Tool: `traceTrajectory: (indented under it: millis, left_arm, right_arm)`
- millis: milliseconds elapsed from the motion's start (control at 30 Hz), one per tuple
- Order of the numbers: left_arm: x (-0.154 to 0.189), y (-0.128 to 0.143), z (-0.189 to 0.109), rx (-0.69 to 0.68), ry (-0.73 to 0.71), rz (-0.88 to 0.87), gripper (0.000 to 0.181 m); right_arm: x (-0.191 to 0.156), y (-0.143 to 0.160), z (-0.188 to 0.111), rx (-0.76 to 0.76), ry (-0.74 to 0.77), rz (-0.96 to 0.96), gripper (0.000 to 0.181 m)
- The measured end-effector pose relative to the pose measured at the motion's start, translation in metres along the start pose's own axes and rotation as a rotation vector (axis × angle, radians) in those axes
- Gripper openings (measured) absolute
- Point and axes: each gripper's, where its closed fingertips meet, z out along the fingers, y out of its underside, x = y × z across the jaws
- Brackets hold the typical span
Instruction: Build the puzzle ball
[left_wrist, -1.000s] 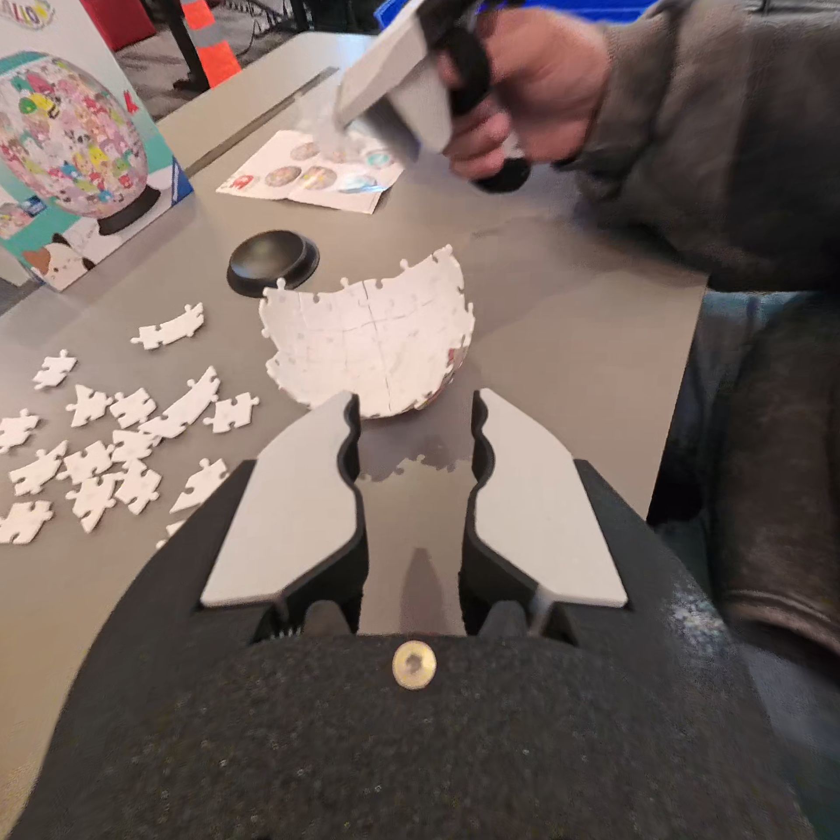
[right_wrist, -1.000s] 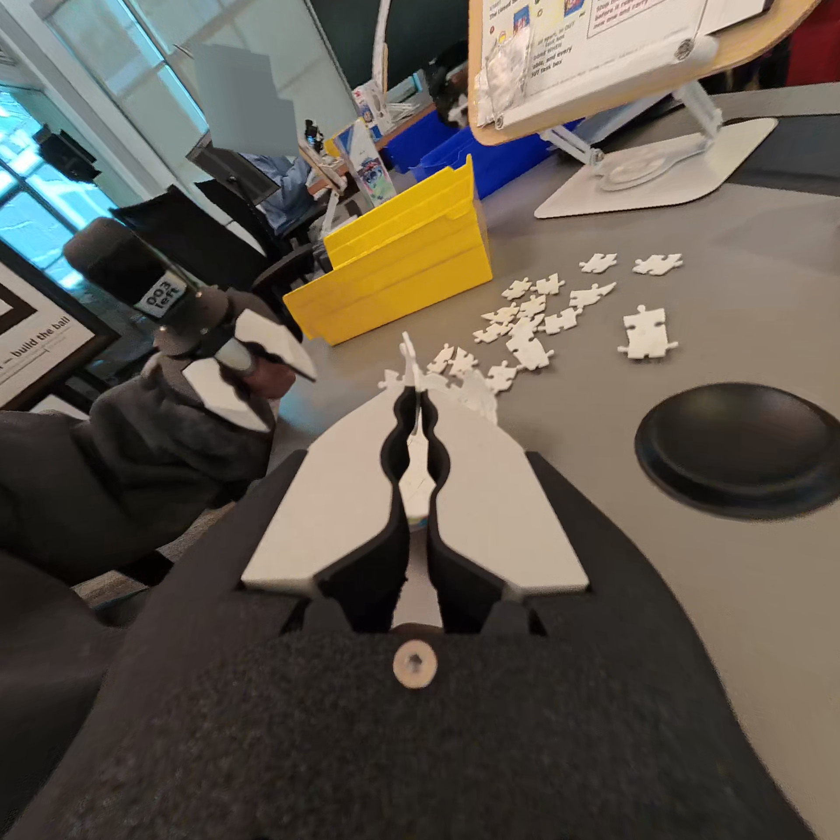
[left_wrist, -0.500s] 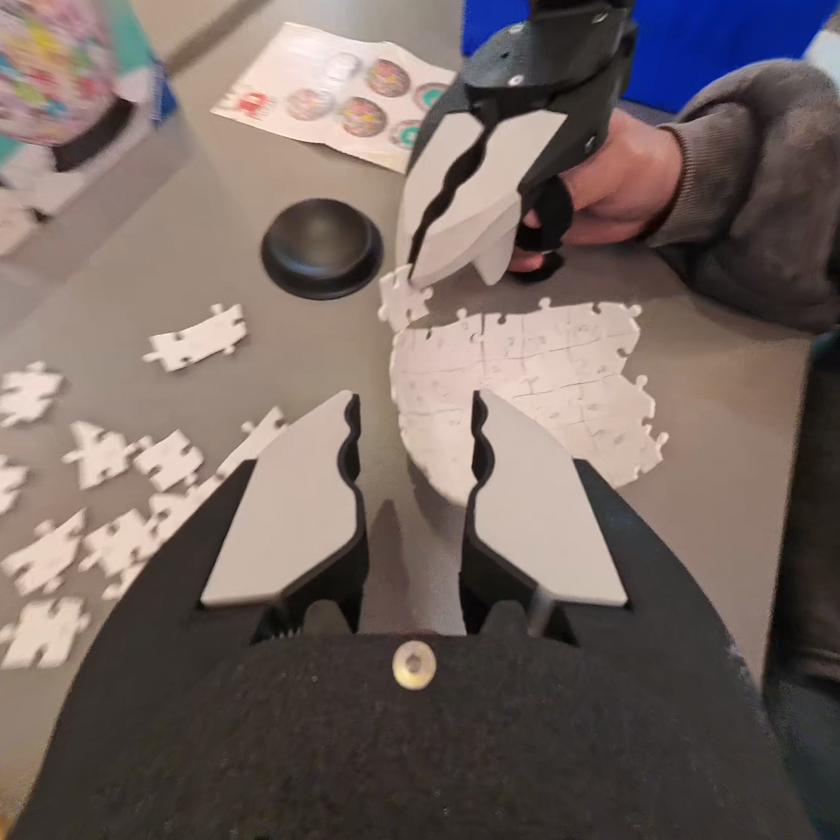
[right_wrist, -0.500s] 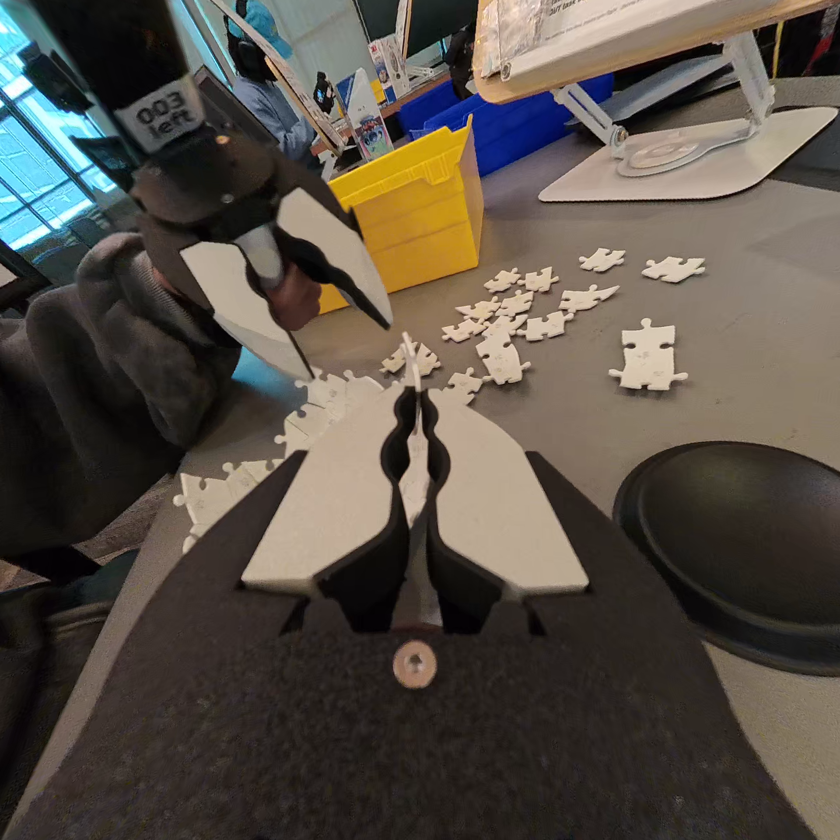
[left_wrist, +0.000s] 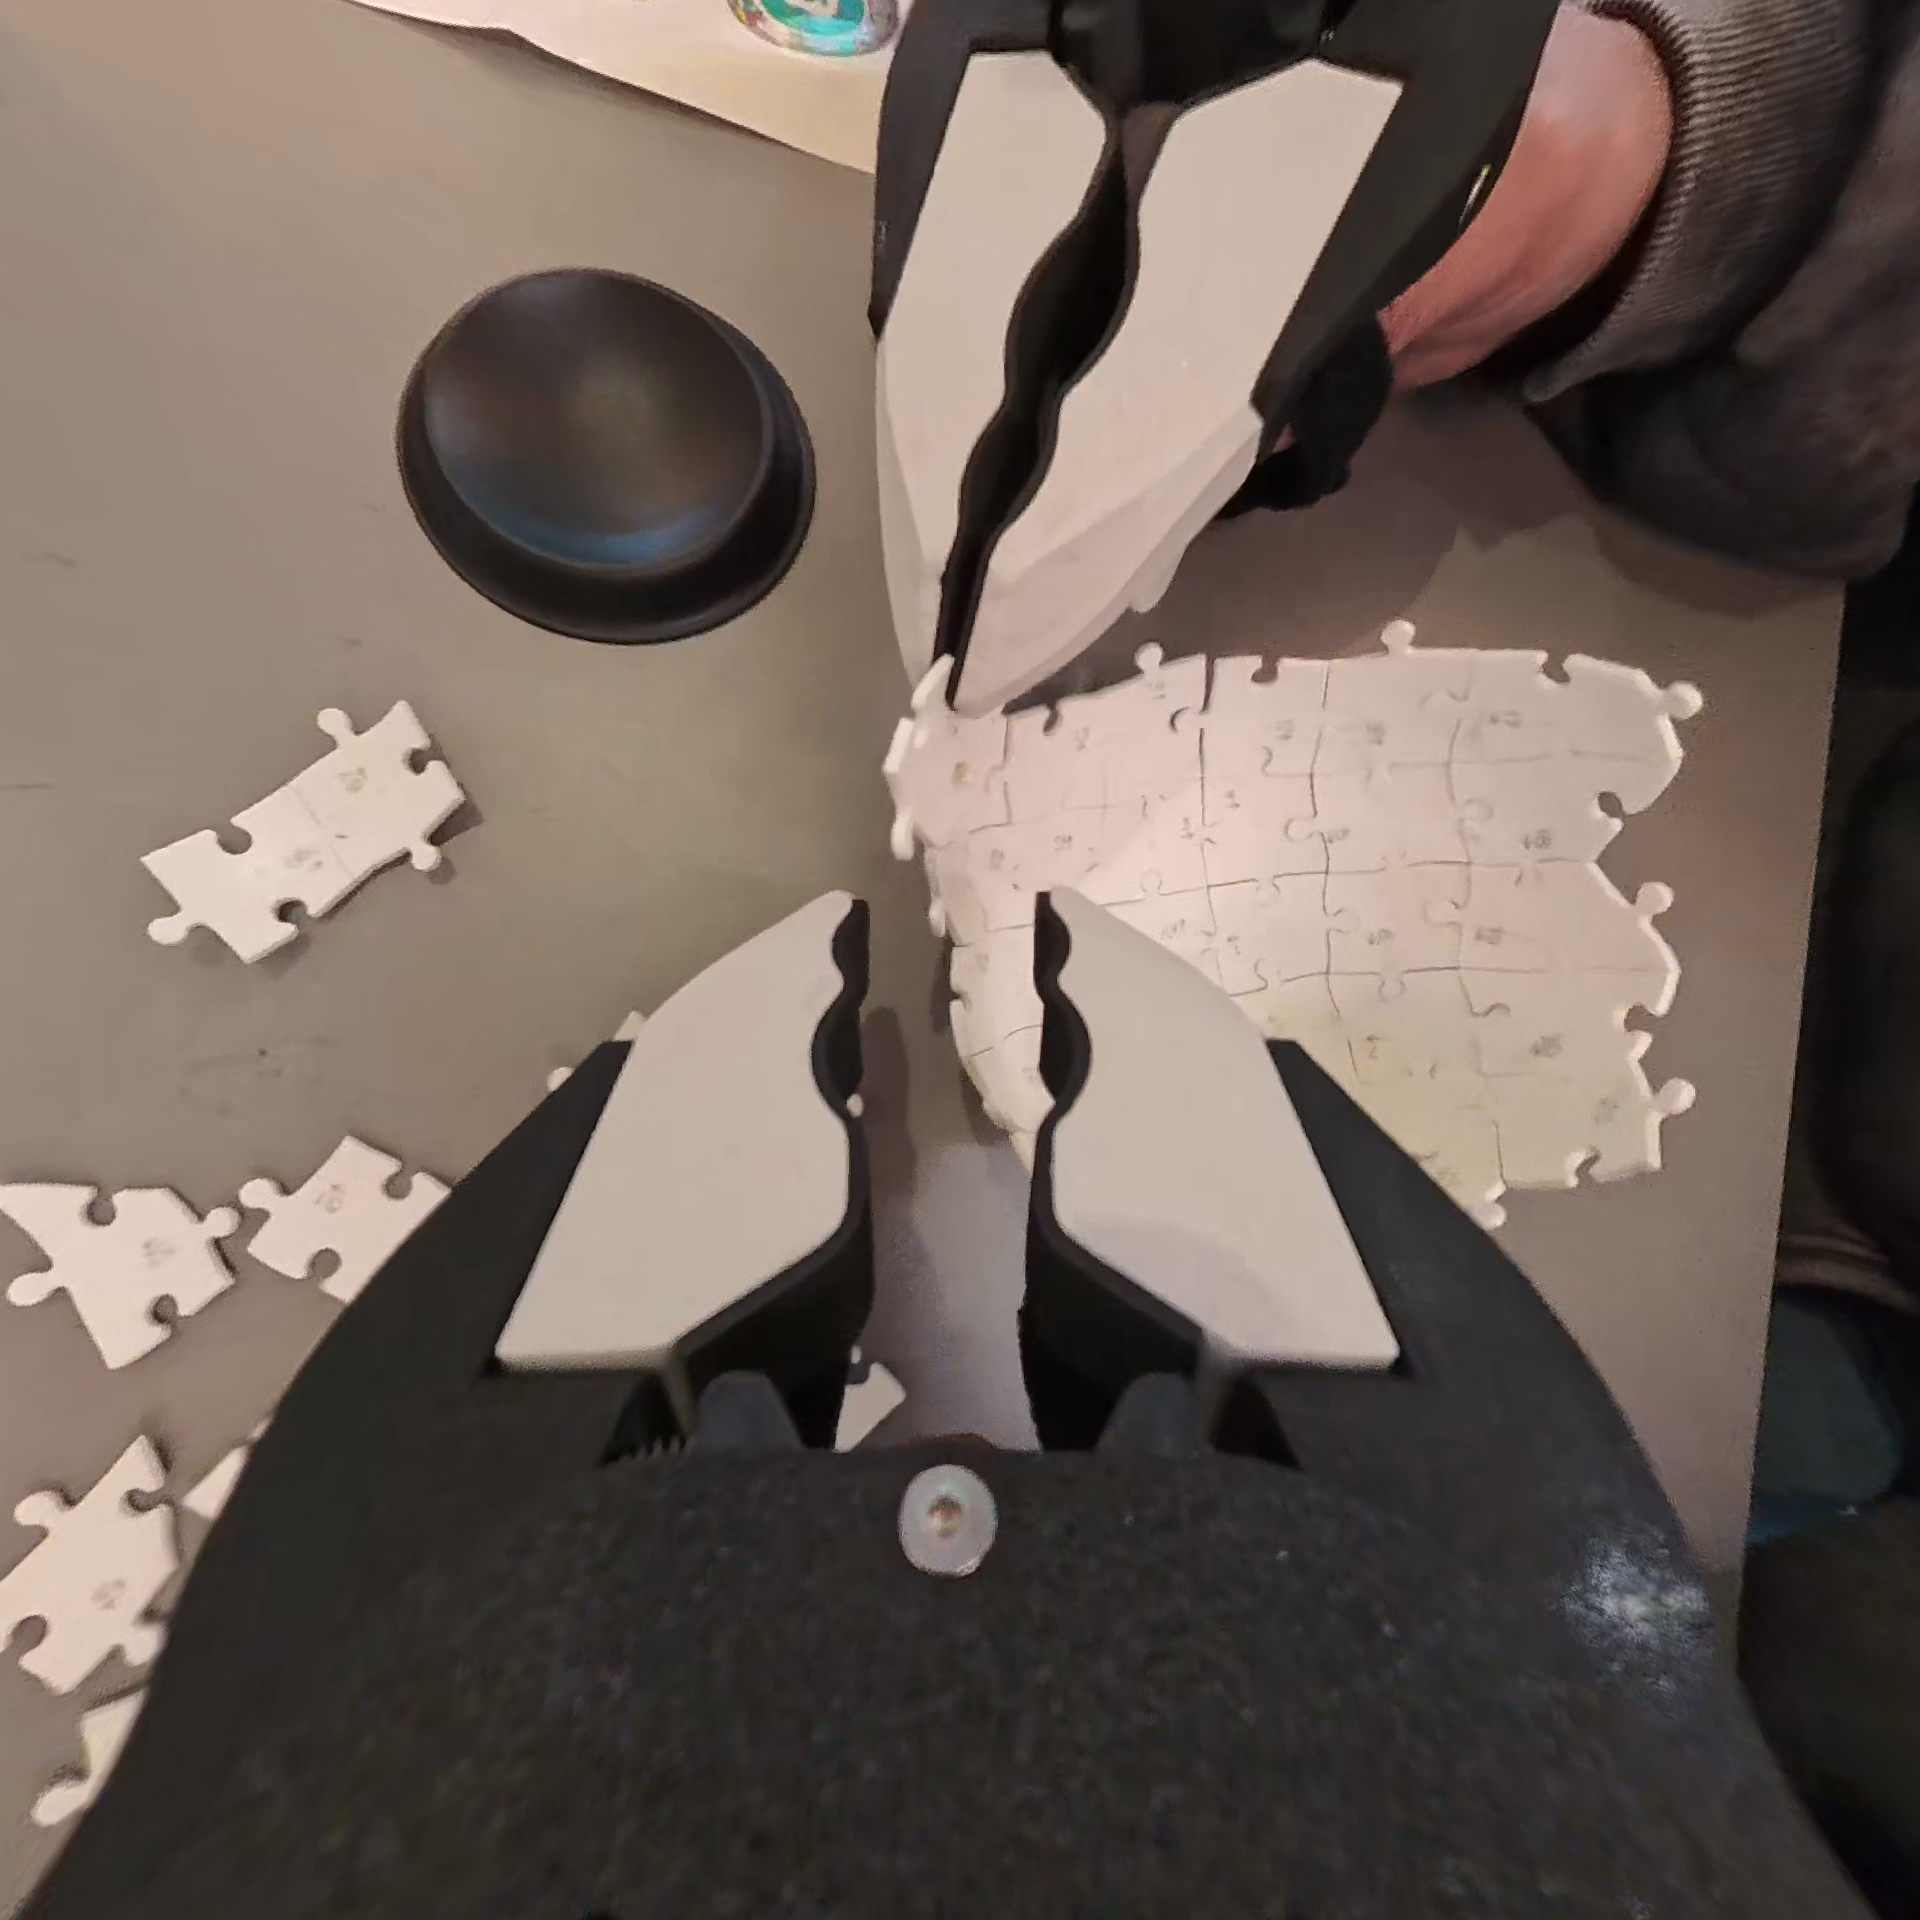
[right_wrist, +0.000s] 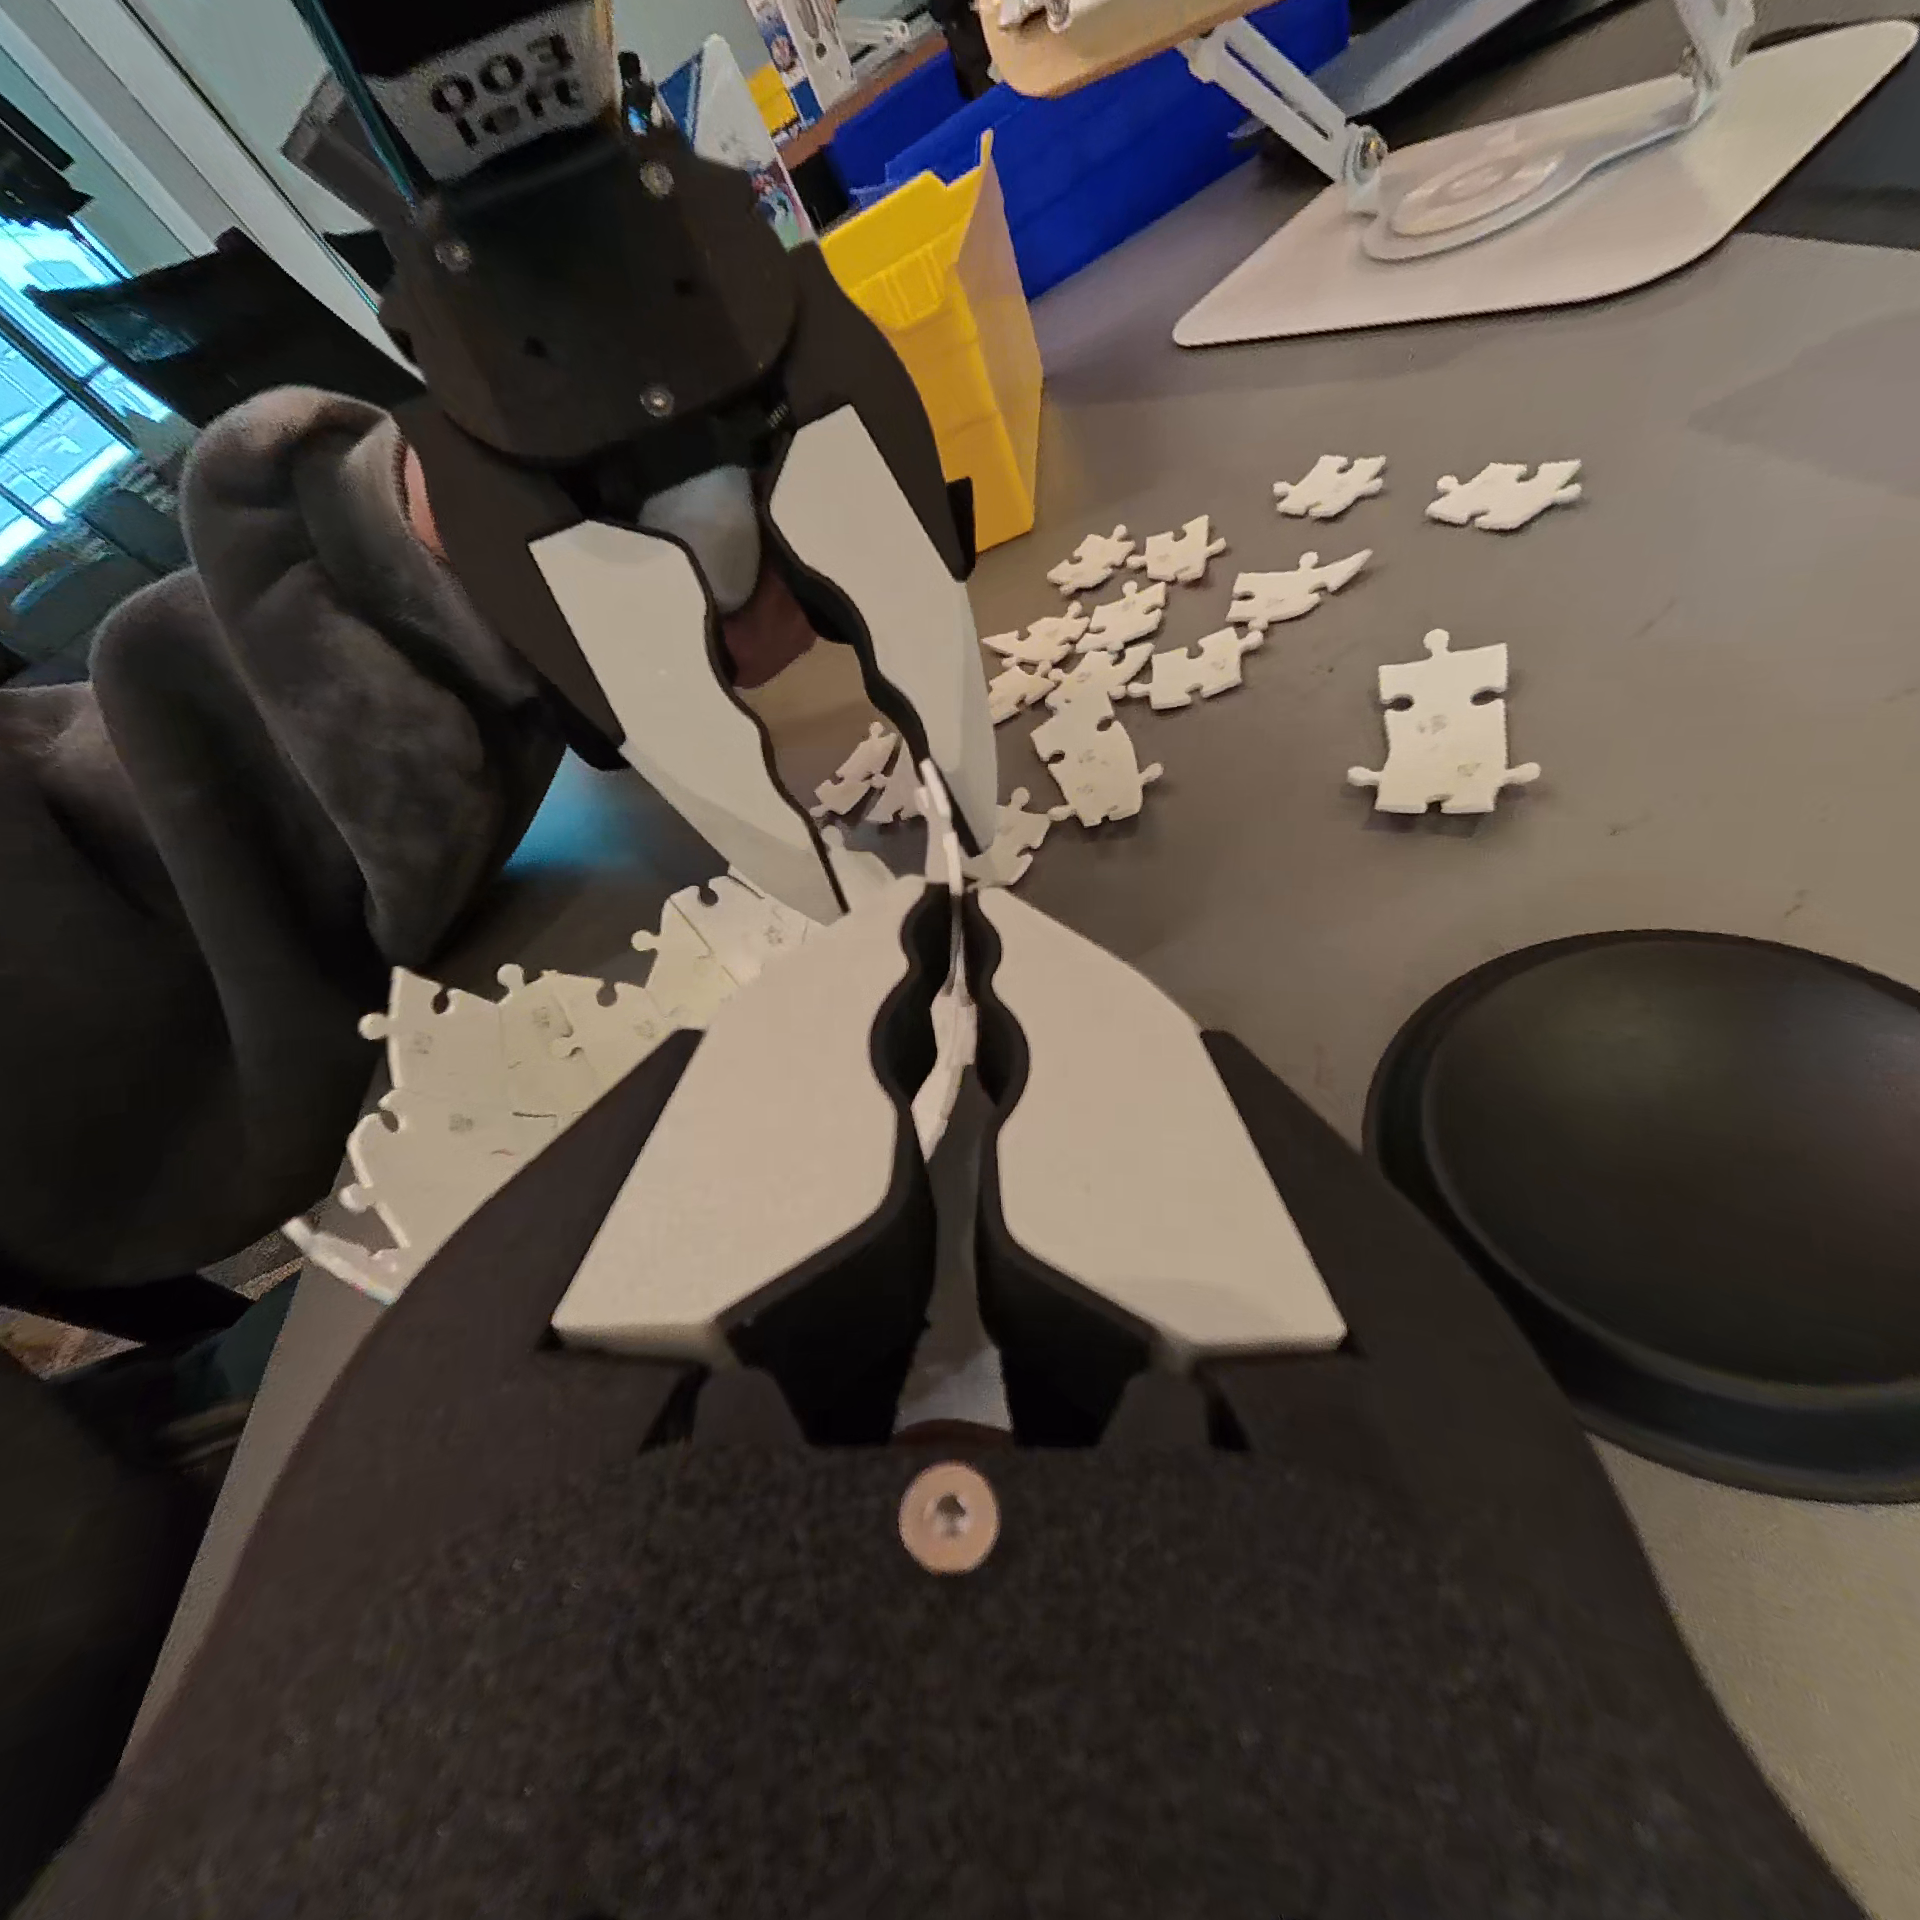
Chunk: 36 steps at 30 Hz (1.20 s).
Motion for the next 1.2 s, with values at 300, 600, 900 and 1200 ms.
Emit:
traceTrajectory:
  millis: [300,600,900,1200]
  left_arm:
    - [-0.003,-0.004,-0.002,-0.082,0.215,0.011,0.034]
    - [-0.014,-0.004,0.028,-0.169,0.400,-0.071,0.036]
    - [-0.006,0.004,0.030,-0.123,0.416,-0.071,0.003]
    - [-0.013,0.006,0.033,-0.030,0.423,-0.193,0.002]
  right_arm:
    - [0.013,0.003,0.002,-0.024,0.034,0.074,0.002]
    - [0.016,0.004,0.001,-0.028,0.023,0.120,0.002]
    - [0.014,0.002,-0.001,-0.008,-0.012,0.129,0.002]
    - [0.020,0.003,-0.011,-0.014,0.043,0.058,0.002]
